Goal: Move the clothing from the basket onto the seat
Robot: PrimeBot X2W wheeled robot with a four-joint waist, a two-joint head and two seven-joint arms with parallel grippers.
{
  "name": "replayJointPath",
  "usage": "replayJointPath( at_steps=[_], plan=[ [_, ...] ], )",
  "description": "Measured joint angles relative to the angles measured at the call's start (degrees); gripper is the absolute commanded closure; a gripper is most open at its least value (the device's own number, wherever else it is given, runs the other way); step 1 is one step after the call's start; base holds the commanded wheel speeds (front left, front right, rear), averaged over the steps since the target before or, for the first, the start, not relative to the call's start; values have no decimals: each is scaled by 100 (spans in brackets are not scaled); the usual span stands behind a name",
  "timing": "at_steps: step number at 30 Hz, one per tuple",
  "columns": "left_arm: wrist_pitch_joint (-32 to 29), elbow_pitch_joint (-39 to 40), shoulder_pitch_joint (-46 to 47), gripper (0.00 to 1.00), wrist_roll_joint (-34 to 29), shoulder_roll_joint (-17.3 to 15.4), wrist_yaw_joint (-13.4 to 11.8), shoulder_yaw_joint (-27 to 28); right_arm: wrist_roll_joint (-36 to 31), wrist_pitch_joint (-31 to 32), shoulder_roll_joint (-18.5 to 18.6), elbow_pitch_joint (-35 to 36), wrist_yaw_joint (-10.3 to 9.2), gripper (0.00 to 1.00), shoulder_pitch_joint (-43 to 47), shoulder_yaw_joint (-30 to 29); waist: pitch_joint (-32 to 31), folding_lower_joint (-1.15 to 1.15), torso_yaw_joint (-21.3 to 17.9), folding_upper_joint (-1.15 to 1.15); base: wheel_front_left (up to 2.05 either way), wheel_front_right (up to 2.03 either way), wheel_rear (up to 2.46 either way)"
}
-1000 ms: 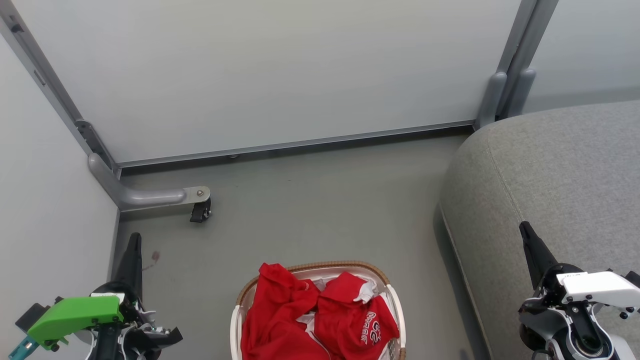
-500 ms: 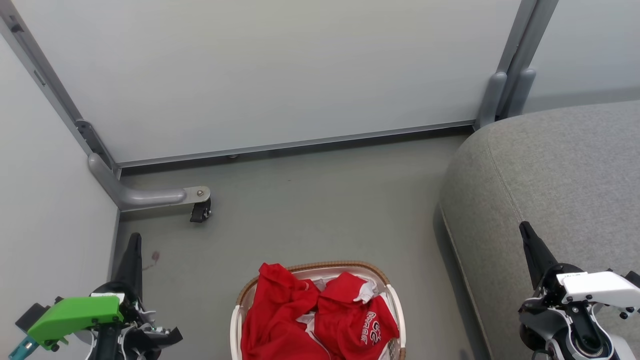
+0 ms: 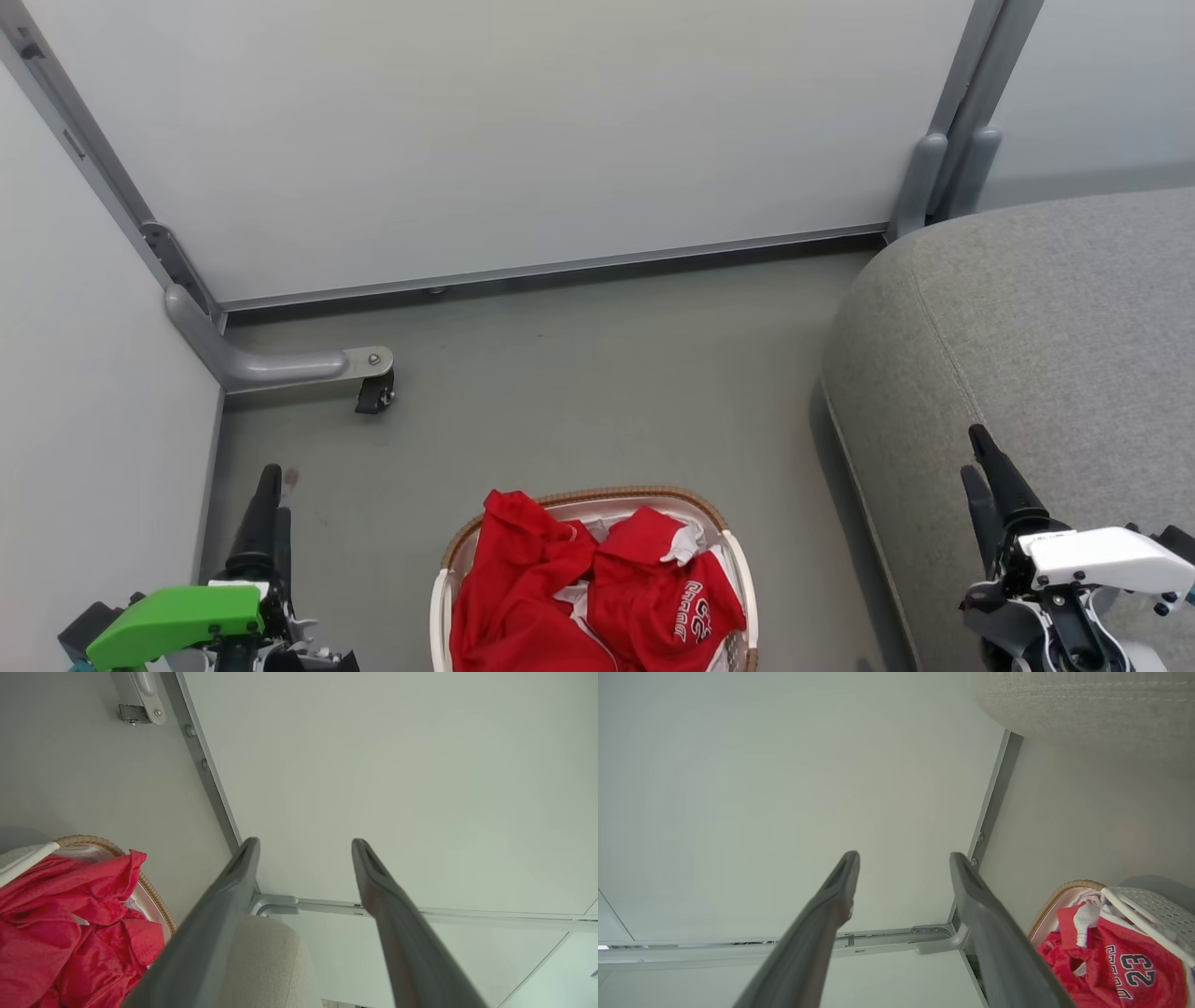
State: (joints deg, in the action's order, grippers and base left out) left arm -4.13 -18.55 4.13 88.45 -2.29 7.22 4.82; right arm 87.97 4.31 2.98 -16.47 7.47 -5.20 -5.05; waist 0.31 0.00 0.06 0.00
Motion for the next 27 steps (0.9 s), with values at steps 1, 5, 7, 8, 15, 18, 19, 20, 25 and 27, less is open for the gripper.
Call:
replayJointPath(
  at_steps=[1,5,7,8,15,18,19,20,25,27],
  plan=[
    [27,-20,2,0,-107,-3,0,-11,-116,-38,11,-1,0,0,-8,2,2,0,1,0,0,0,0],
    [126,-52,15,0,-661,-9,0,-19,-625,-141,47,0,0,0,-25,24,7,0,5,0,0,0,0],
    [179,-60,34,0,-943,-9,-15,-23,-883,-191,66,2,0,0,-44,48,9,0,7,0,0,0,0],
    [210,-60,42,0,-1113,-9,-16,-35,-1018,-214,71,5,0,0,-62,56,10,0,7,0,0,0,0],
    [372,-88,59,0,-2134,-10,-78,-167,-1861,-387,112,43,0,0,-135,162,12,0,14,0,0,0,0],
    [437,-147,62,0,-2522,-13,-119,-263,-2189,-456,127,43,0,0,-140,222,12,0,15,0,0,0,0],
    [474,-159,64,0,-2601,-14,-127,-283,-2280,-487,137,43,0,0,-144,246,12,0,15,0,0,0,0],
    [480,-169,67,0,-2737,-16,-140,-312,-2387,-499,148,41,0,0,-156,282,11,0,15,0,0,0,0],
    [599,-196,75,0,-3243,-36,-221,-434,-2842,-604,177,31,0,0,-207,381,9,0,15,0,0,0,0],
    [638,-208,80,0,-3433,-38,-254,-486,-3033,-644,186,30,0,0,-224,392,8,0,16,0,0,0,0]
  ],
)
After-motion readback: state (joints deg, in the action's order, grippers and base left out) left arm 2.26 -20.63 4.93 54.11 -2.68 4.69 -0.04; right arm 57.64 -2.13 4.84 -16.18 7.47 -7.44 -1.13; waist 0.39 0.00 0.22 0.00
